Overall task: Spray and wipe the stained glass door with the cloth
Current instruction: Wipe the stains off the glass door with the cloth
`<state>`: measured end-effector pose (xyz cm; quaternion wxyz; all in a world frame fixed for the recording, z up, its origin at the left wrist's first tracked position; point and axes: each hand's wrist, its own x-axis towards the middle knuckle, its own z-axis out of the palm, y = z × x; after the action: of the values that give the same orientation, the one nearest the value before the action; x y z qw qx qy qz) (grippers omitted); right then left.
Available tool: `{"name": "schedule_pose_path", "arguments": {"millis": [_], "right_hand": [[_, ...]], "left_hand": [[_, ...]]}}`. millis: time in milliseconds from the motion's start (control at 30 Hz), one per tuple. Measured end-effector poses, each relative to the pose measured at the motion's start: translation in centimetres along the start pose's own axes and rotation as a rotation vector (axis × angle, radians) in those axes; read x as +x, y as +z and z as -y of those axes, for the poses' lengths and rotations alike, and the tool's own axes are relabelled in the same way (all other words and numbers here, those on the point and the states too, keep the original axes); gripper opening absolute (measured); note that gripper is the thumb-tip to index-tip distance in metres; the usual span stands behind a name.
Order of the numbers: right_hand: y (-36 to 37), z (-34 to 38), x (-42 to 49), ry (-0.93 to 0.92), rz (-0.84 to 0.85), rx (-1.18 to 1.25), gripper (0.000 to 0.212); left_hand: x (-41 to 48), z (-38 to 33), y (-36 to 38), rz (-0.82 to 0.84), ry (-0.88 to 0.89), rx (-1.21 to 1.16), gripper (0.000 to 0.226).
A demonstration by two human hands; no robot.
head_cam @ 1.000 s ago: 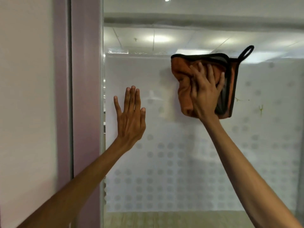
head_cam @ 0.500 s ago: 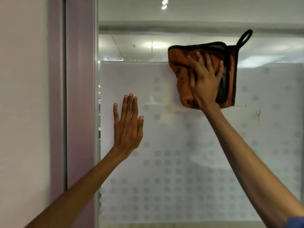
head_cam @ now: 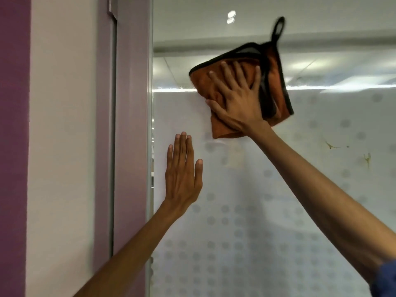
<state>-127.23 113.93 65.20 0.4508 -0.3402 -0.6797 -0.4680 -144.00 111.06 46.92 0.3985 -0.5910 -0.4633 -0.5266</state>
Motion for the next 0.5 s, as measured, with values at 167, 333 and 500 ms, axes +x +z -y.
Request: {"name": "schedule_pose_path", "arguments": {"millis": [167,333,500], "right_hand": [[0.0,3.8,4.9,-0.415,0.101,0.016,0.060],[-0.5,2.3,3.5,-0.488,0.098,0.066,0.054],[-1.0,-3.6,0.3,-0.363,0.020,0.092,0.057]], "left_hand": [[-1.1,1.9,-0.5,-0.001,-0.033,0.022,0.062],[-1.5,1.9,-0.7,0.001,-0.033,0.031,0.062],[-1.8,2.2,-0.9,0.046,-0.026,0.086,0.065]]}}
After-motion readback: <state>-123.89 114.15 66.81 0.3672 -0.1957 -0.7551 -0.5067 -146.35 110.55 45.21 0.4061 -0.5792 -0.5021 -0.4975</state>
